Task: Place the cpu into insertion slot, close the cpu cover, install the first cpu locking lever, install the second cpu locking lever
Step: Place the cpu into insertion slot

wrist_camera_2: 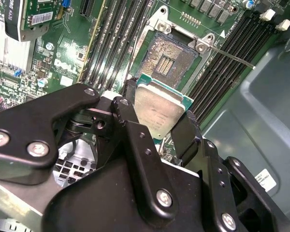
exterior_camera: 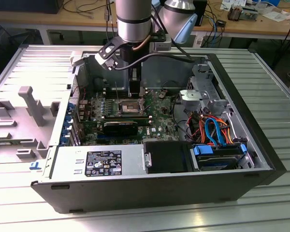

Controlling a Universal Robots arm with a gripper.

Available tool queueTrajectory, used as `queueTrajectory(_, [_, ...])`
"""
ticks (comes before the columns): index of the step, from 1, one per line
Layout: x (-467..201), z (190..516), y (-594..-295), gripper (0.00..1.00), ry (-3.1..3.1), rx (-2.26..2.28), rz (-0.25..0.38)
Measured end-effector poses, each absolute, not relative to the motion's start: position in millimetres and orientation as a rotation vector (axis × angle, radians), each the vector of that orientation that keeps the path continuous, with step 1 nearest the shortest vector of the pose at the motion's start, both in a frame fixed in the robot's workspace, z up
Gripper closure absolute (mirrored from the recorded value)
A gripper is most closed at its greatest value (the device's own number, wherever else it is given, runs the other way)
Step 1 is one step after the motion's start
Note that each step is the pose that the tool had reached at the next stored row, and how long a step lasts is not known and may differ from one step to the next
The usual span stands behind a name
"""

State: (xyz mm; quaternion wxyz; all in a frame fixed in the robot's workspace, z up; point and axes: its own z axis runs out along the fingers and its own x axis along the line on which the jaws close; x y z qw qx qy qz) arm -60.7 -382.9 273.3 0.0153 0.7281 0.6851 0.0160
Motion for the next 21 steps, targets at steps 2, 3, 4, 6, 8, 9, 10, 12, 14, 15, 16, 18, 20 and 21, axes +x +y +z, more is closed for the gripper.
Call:
queueTrajectory(2, [-64, 267, -383, 0.46, 2.131, 2.265, 0.05])
queueTrajectory(3, [-65, 261, -383, 0.46, 2.131, 2.265, 0.05])
queueTrajectory(4, [-65, 261, -383, 0.46, 2.131, 2.265, 0.05])
queueTrajectory(6, [-65, 261, -383, 0.46, 2.131, 2.265, 0.05])
queueTrajectory(8, [-65, 261, -383, 0.46, 2.132, 2.265, 0.05])
queueTrajectory(9, [-65, 260, -383, 0.46, 2.131, 2.265, 0.05])
queueTrajectory(10, [-65, 260, -383, 0.46, 2.132, 2.265, 0.05])
queueTrajectory(12, [-65, 260, -383, 0.46, 2.132, 2.265, 0.05])
queueTrajectory(14, [-65, 260, -383, 0.46, 2.131, 2.265, 0.05])
queueTrajectory(15, [-65, 260, -383, 0.46, 2.131, 2.265, 0.05])
queueTrajectory(16, [-65, 260, -383, 0.46, 2.131, 2.265, 0.05])
queueTrajectory(18, [-65, 259, -383, 0.46, 2.131, 2.265, 0.05])
queueTrajectory(20, [-65, 259, -383, 0.46, 2.132, 2.265, 0.05])
queueTrajectory(21, [-66, 258, -383, 0.46, 2.131, 2.265, 0.05])
